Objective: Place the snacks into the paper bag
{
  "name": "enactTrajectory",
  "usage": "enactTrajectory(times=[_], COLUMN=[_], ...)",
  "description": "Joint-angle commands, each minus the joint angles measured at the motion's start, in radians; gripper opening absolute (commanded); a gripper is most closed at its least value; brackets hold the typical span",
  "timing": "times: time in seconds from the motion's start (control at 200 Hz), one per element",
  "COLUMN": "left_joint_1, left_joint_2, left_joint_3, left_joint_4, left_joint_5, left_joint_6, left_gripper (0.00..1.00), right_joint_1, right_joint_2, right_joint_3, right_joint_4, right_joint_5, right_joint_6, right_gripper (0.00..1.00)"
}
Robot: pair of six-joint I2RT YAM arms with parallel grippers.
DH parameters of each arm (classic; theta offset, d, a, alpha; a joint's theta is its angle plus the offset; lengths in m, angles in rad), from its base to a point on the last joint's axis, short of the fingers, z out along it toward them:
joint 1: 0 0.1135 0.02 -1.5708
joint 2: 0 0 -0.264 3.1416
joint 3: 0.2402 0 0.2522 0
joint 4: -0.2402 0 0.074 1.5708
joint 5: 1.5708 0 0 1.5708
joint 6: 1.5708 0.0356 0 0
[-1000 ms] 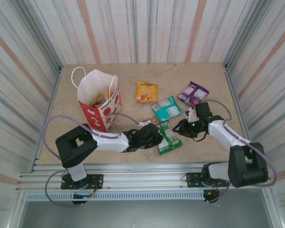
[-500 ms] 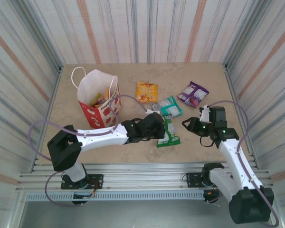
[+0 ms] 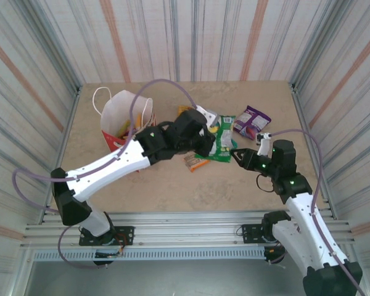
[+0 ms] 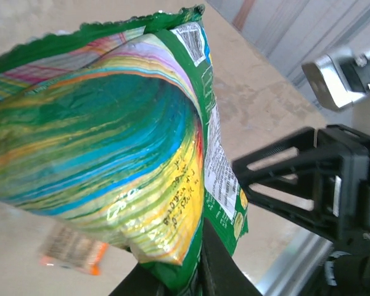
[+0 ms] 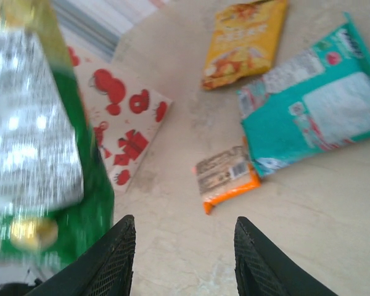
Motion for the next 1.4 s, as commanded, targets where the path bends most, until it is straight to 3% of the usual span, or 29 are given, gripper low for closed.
enactTrajectory(times=[0.0,0.18,0.351,0.546,0.967,1.393], left_joint_1=[0.048,0.135,0.233,0.309,0.621,0.659], left_joint_2=[-0.030,-0.033,-0.051,-0.062,-0.102,-0.243], left_joint_3=[0.130,0.251,0.334,0.386,0.365,0.191], left_joint_4=[-0.130,-0.193,-0.173,-0.123,-0.035,-0.254], left_joint_5=[-0.033,-0.059,-0.056,-0.130,-0.015,-0.090], left_joint_6=[0.176,0.302,0.377,0.512,0.524,0.496], left_gripper=[0.00,0.00,0.00,0.00,0.00,0.00], right_joint_1=[0.066,0.169,0.229,0.271,0.314,0.327], right_joint_2=[0.002,0.054,0.116,0.167,0.210,0.212], right_joint_3=[0.031,0.057,0.091,0.124,0.136,0.142], right_joint_4=[0.069,0.121,0.125,0.124,0.124,0.105], right_joint_5=[0.021,0.068,0.092,0.098,0.126,0.145], right_joint_6=[-0.027,-0.043,-0.063,-0.088,-0.096,-0.093], right_gripper=[0.45,0.45,0.45,0.45,0.45,0.45])
